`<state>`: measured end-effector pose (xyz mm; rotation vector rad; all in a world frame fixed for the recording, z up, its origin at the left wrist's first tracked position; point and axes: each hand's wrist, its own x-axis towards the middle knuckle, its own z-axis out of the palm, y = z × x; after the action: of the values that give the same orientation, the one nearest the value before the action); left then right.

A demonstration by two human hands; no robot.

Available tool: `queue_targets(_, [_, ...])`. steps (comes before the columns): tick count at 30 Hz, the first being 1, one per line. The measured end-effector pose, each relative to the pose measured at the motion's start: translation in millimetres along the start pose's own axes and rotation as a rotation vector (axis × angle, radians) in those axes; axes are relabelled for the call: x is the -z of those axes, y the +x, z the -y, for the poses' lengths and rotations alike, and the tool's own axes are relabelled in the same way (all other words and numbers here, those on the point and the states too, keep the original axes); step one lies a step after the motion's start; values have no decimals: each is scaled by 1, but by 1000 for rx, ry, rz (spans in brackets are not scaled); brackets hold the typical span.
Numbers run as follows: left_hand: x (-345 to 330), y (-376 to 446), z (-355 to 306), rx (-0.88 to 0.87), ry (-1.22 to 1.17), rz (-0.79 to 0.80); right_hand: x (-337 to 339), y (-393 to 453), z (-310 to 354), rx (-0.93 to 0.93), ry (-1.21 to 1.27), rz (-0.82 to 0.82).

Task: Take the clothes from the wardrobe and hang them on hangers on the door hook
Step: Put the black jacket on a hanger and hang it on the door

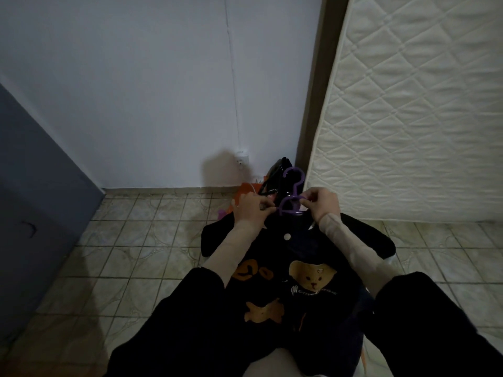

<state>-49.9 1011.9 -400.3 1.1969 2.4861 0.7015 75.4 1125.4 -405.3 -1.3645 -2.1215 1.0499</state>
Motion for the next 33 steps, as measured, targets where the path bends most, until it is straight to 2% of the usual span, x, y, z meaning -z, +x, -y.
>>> queue_targets(3, [10,-11,3,-1,-78,-80,9,-8,8,94,52,-41])
queue_targets(8, [30,-29,1,165,-193,-151,24,-29,23,286,27,-124])
queue_targets(10, [41,-39,-3,178,-251,-195,32,-38,36,351,3,-167])
queue_targets(22, [149,-79,-47,-171,-301,-495,98,-92,120,600,-31,-322])
queue_targets(30, [210,-95,-95,-272,-230,-534,117,-111,174,786,-102,-365])
queue_targets(33, [226,-98,-107,-308,-203,-531,125,-116,188,799,-19,-403])
